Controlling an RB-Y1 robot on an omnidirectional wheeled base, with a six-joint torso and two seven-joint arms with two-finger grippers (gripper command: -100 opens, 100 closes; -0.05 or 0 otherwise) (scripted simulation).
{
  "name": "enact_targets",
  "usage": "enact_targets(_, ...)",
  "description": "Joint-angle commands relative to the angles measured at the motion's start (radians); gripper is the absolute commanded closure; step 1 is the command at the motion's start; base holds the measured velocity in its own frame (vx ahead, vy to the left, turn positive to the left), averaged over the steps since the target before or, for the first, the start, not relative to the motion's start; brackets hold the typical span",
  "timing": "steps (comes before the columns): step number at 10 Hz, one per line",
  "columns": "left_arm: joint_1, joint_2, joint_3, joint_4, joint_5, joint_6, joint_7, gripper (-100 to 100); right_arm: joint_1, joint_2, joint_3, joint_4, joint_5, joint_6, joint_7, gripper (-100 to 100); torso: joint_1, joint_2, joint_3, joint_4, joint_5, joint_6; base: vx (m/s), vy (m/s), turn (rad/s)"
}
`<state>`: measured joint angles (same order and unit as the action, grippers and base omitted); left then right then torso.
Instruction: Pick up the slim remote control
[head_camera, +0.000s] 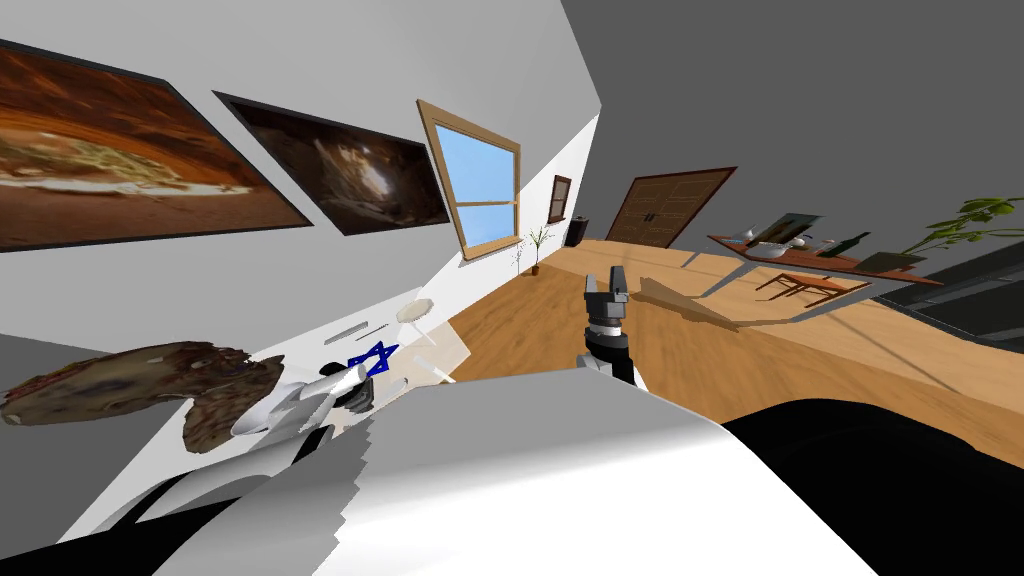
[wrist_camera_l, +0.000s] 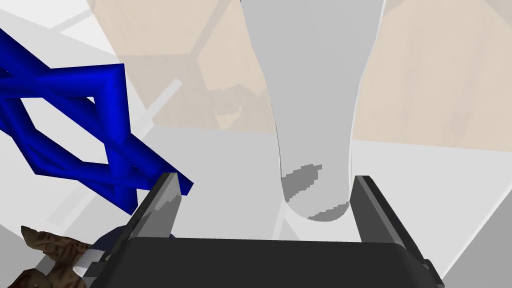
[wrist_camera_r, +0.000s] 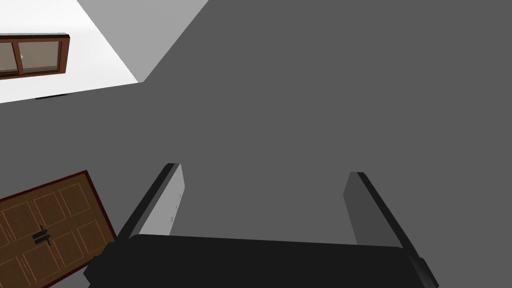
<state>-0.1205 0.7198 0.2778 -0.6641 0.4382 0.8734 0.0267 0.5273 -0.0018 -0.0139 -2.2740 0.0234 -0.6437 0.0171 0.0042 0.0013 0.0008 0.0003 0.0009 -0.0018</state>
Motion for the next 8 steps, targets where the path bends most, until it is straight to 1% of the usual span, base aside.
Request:
enact_targets(1, -0.017, 0.002, 0.006, 0.05, 0.024, 0.031, -0.004, -100, 0.0, 0.0, 0.0, 0.0, 0.0, 0.0, 0.0, 0, 0.0, 0.0, 0.0, 0.0, 0.0, 0.0, -0.014, 0.052, -0.101)
enact_targets(2, -0.024, 0.002, 0.011, 0.079, 0.044, 0.057, -0.006, -100, 0.0, 0.0, 0.0, 0.0, 0.0, 0.0, 0.0, 0, 0.0, 0.0, 0.0, 0.0, 0.0, 0.0, -0.021, 0.07, -0.12)
enact_targets(3, -0.024, 0.002, 0.011, 0.079, 0.044, 0.057, -0.006, -100, 0.0, 0.0, 0.0, 0.0, 0.0, 0.0, 0.0, 0, 0.0, 0.0, 0.0, 0.0, 0.0, 0.0, -0.01, 0.052, -0.056)
enact_targets(5, -0.035, 0.002, 0.021, 0.123, 0.078, 0.101, -0.01, -100, 0.0, 0.0, 0.0, 0.0, 0.0, 0.0, 0.0, 0, -0.001, -0.001, 0.0, 0.0, 0.0, 0.0, 0.0, 0.051, -0.098)
enact_targets(6, -0.035, 0.002, 0.021, 0.123, 0.078, 0.101, -0.01, -100, 0.0, 0.0, 0.0, 0.0, 0.0, 0.0, 0.0, 0, 0.0, -0.001, 0.0, 0.0, 0.0, 0.0, -0.006, 0.048, -0.03)
enact_targets(7, -0.043, 0.0, 0.028, 0.153, 0.103, 0.131, -0.012, -100, 0.0, 0.0, 0.0, 0.0, 0.0, 0.0, 0.0, 0, -0.001, 0.0, 0.0, 0.0, 0.0, 0.0, -0.019, 0.066, -0.098)
enact_targets(8, -0.043, 0.0, 0.028, 0.149, 0.103, 0.131, -0.012, -100, 0.0, 0.0, 0.0, 0.0, 0.0, 0.0, 0.0, 0, 0.0, 0.0, 0.0, 0.0, 0.0, 0.0, -0.008, 0.061, -0.053)
